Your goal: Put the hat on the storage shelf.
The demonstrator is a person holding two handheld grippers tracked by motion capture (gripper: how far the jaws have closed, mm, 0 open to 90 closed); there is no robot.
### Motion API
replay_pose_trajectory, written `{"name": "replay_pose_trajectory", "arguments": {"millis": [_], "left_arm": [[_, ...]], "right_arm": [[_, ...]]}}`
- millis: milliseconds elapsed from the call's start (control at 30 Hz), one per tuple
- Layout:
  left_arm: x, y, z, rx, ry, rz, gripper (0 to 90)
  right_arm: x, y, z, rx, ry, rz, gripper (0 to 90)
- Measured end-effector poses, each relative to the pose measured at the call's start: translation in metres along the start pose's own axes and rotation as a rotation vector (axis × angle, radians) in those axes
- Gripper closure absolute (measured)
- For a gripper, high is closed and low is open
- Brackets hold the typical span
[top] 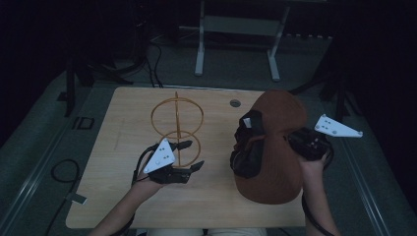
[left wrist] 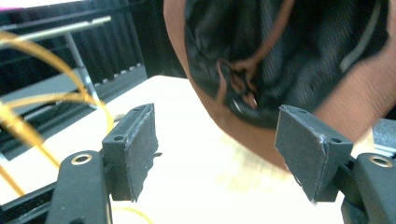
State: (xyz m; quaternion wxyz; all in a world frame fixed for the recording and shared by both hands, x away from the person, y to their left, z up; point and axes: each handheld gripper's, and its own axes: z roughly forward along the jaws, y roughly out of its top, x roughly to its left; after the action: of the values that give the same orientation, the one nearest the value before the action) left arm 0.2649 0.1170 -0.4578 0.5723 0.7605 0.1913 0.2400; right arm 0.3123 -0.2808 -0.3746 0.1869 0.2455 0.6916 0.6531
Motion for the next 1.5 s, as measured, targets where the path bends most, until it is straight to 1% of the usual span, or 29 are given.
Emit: {"name": "replay_pose_trajectory", "arguments": {"millis": [167,200,233,333,533,600,700,733,800,833,867,933,967,1033,1067,1133,1267,1333,1433,1500], "left_arm": [[0.002,-0.024,-0.012,0.040,0.017,-0.028,30.4],[0.003,-0.029,-0.014,0.054,0.028,-0.032,30.5],[0.005,-0.034,-0.017,0.067,0.036,-0.040,30.5],[0.008,-0.052,-0.025,0.084,0.058,-0.073,30.4],[0.012,-0.081,-0.039,0.118,0.098,-0.123,30.4],[0.011,-0.089,-0.041,0.134,0.109,-0.128,30.4],[0.009,-0.099,-0.044,0.149,0.113,-0.137,29.8],[0.009,-0.102,-0.046,0.149,0.114,-0.146,27.8],[0.011,-0.107,-0.051,0.154,0.133,-0.159,27.1],[0.012,-0.109,-0.053,0.154,0.153,-0.166,25.0],[0.013,-0.111,-0.055,0.158,0.178,-0.173,22.9],[0.016,-0.114,-0.059,0.155,0.199,-0.200,16.1],[0.017,-0.116,-0.062,0.166,0.212,-0.199,14.3],[0.019,-0.118,-0.065,0.173,0.222,-0.203,8.6],[0.019,-0.120,-0.068,0.181,0.232,-0.204,8.5],[0.020,-0.123,-0.070,0.189,0.234,-0.209,8.2],[0.021,-0.129,-0.070,0.211,0.238,-0.207,8.2],[0.021,-0.130,-0.071,0.206,0.239,-0.209,8.2],[0.022,-0.131,-0.071,0.198,0.244,-0.214,8.2],[0.023,-0.132,-0.072,0.195,0.250,-0.217,8.2]], "right_arm": [[-0.008,0.007,0.014,0.001,-0.011,0.005,87.2],[-0.009,0.008,0.017,0.003,-0.017,0.004,87.2],[-0.009,0.010,0.021,0.007,-0.024,0.002,87.2],[-0.012,0.014,0.031,0.009,-0.033,0.004,87.2],[-0.018,0.027,0.056,0.020,-0.039,-0.007,87.2],[-0.019,0.030,0.063,0.021,-0.037,-0.009,87.2],[-0.020,0.035,0.076,0.028,-0.035,-0.012,87.2],[-0.020,0.037,0.080,0.029,-0.037,-0.012,87.2],[-0.020,0.041,0.089,0.025,-0.029,-0.001,87.2],[-0.020,0.043,0.093,0.025,-0.029,-0.002,87.2],[-0.020,0.045,0.097,0.025,-0.027,0.000,87.2],[-0.019,0.051,0.107,0.020,-0.022,0.000,87.2],[-0.018,0.053,0.112,0.019,-0.022,-0.004,87.2],[-0.017,0.058,0.122,0.017,-0.017,-0.001,87.2],[-0.016,0.061,0.127,0.020,-0.021,-0.007,87.1],[-0.015,0.065,0.137,0.017,-0.006,0.004,87.1],[-0.008,0.073,0.157,0.034,0.011,0.010,87.1],[-0.002,0.075,0.166,0.042,0.022,0.009,87.0],[0.006,0.076,0.178,0.061,0.056,0.013,86.9],[0.012,0.076,0.188,0.088,0.092,0.018,86.8]]}}
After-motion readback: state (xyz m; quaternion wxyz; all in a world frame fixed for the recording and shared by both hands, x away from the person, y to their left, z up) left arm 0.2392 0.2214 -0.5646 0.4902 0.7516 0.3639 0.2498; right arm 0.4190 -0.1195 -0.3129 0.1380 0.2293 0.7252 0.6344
